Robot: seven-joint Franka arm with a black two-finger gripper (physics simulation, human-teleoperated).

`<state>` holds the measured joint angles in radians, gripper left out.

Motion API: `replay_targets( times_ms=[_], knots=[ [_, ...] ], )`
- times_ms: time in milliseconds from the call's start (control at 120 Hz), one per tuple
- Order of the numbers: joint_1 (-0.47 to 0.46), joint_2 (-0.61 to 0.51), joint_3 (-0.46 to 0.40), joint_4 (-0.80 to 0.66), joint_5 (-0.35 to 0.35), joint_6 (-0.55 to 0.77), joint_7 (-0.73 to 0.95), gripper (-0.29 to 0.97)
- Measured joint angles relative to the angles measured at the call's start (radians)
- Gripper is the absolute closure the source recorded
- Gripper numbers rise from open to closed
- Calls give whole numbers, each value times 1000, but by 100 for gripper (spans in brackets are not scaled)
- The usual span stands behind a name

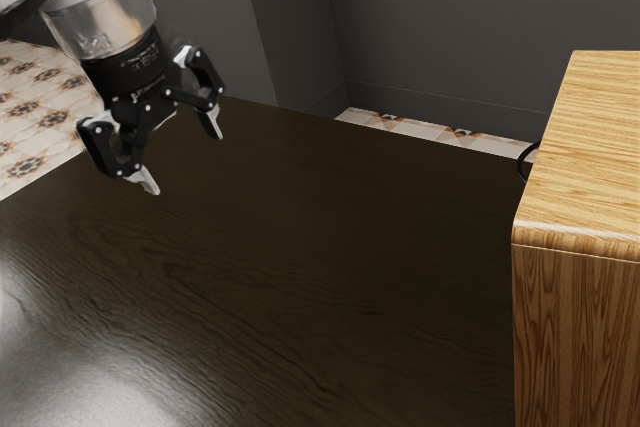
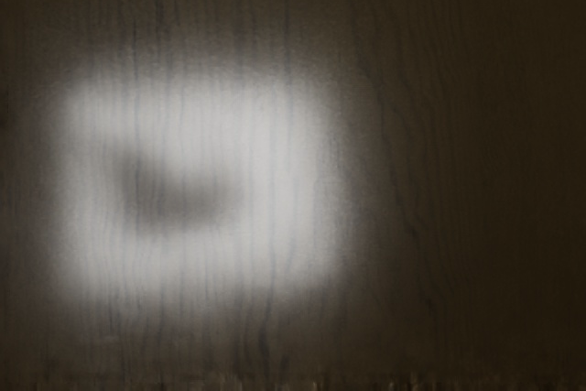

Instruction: Pull the drawer handle with one arm to open the drawer

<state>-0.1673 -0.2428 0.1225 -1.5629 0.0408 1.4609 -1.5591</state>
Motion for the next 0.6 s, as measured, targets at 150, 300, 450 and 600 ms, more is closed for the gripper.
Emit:
replay_targets(
  times_ms=[150, 300, 450, 600],
  knots=[
    [-12, -5, -4, -96, -31, 59, -26, 0],
    [-12, 29, -6, -69, -41, 93, -47, 0],
    [-27, 153, -9, -6, -47, 162, -55, 0],
    [-23, 158, -9, -15, -42, 220, 99, 0]
  ],
)
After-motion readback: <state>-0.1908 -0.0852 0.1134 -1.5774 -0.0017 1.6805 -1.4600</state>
